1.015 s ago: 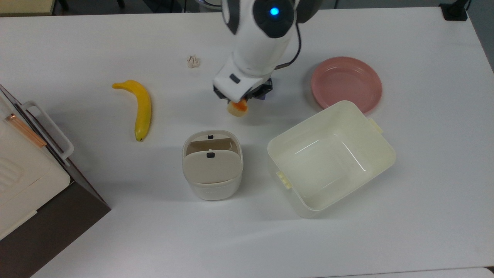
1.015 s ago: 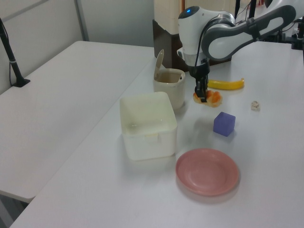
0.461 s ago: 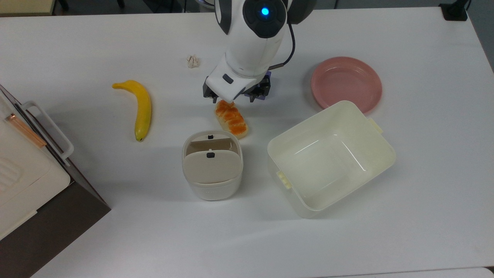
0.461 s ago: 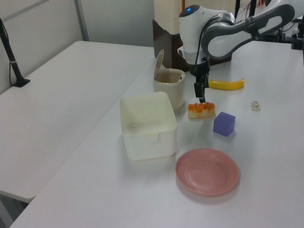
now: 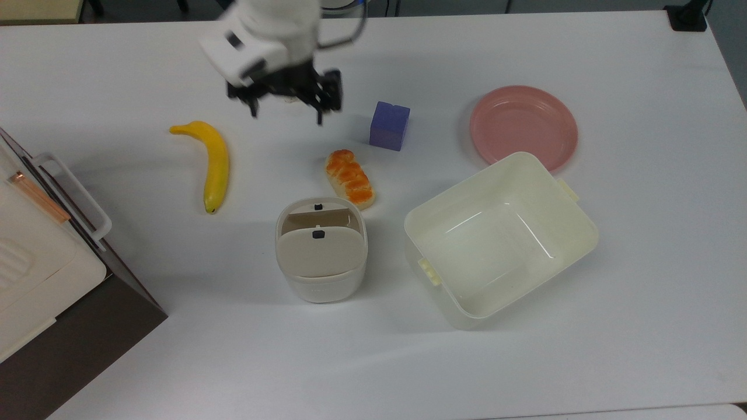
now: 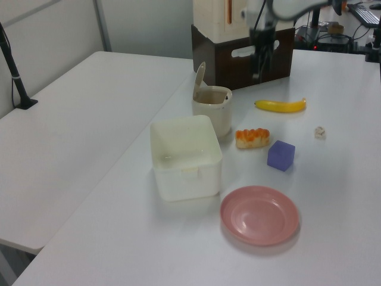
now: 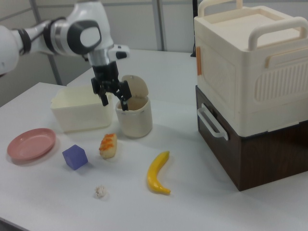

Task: Put the bread on the table
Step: 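Open the gripper and lift it away from the bread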

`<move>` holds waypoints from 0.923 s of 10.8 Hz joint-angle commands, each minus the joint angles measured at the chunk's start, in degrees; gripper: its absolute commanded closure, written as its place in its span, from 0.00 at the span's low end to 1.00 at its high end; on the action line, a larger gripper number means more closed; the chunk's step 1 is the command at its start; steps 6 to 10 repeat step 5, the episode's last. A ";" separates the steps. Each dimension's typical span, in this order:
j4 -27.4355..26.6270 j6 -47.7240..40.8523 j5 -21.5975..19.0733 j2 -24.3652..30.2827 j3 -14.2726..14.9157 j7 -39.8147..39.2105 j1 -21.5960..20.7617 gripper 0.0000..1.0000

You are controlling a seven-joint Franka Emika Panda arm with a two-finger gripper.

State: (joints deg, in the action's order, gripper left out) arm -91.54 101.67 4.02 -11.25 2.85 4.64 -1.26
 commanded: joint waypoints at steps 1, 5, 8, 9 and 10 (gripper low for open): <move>-0.13 -5.96 -1.83 4.92 -1.35 2.28 2.84 0.00; 0.13 -5.43 -1.83 5.36 -1.00 4.14 2.05 0.00; 0.13 -5.43 -1.83 5.36 -1.00 4.14 2.05 0.00; 0.13 -5.43 -1.83 5.36 -1.00 4.14 2.05 0.00; 0.13 -5.43 -1.83 5.36 -1.00 4.14 2.05 0.00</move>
